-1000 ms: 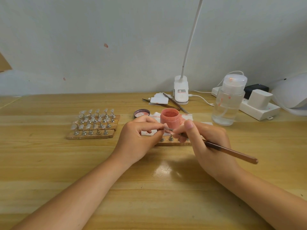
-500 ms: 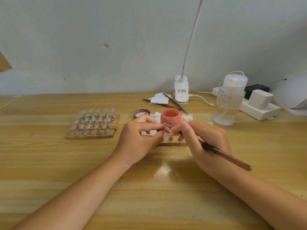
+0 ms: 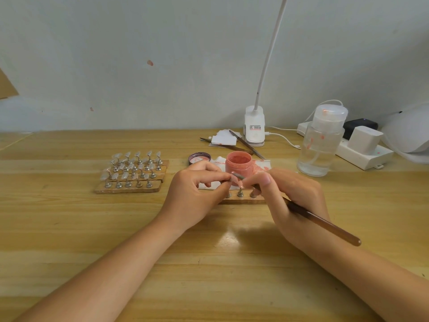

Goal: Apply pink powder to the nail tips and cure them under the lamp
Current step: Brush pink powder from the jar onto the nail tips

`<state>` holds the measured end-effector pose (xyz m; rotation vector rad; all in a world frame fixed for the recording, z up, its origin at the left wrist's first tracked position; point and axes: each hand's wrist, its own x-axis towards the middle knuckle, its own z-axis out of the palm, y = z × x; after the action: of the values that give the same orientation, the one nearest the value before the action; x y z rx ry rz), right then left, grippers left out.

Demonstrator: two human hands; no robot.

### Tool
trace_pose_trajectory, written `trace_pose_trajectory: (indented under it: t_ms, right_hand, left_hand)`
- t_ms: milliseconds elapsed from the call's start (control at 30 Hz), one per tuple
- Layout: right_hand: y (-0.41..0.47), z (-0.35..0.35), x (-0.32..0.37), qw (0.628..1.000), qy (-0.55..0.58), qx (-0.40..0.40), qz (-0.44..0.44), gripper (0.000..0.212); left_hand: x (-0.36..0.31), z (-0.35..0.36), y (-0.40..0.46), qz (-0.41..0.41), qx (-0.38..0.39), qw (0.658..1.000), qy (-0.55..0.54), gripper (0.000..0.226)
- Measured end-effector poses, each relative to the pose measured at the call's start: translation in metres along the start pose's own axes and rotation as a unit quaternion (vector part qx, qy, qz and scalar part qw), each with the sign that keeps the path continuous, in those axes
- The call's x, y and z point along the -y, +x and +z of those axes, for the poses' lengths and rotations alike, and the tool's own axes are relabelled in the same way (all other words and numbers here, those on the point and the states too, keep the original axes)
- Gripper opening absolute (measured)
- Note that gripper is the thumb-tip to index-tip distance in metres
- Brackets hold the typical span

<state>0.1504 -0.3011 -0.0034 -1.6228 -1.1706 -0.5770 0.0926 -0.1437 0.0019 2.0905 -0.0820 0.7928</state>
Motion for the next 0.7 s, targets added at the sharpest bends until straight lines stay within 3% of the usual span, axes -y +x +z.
trace_pose_trajectory:
  t_ms: [167, 300, 433, 600, 700]
  right_hand:
    - [-0.0011, -0.0006, -0.0006, 0.999, 0.032, 0.000, 0.032, 0.052]
    - [0.0005, 0.0001, 0.0020, 1.000, 0.007, -0.014, 0.023, 0.039]
    - [-0.0013, -0.0010, 0.0011, 0.996, 0.067, -0.003, 0.064, 0.052]
    - [0.0017, 0.0002, 0.0045, 0.997, 0.055, -0.008, 0.051, 0.036]
    - [-0.0013, -0.0002, 0.0021, 0.990, 0.104, -0.003, 0.090, 0.051]
  left_hand:
    - [0.0010, 0.0004, 0.0000, -0.011, 0.010, 1.000, -0.005, 0.028]
    - [0.0012, 0.0003, 0.0000, -0.003, 0.009, 1.000, -0.006, 0.028]
    - [0.0013, -0.0004, -0.0002, 0.017, 0.013, 1.000, -0.002, 0.026]
    - [0.0042, 0.0005, 0.0013, 0.026, 0.020, 0.999, 0.001, 0.023]
    - [0.0038, 0.0009, 0.0012, 0.038, 0.018, 0.999, 0.000, 0.022]
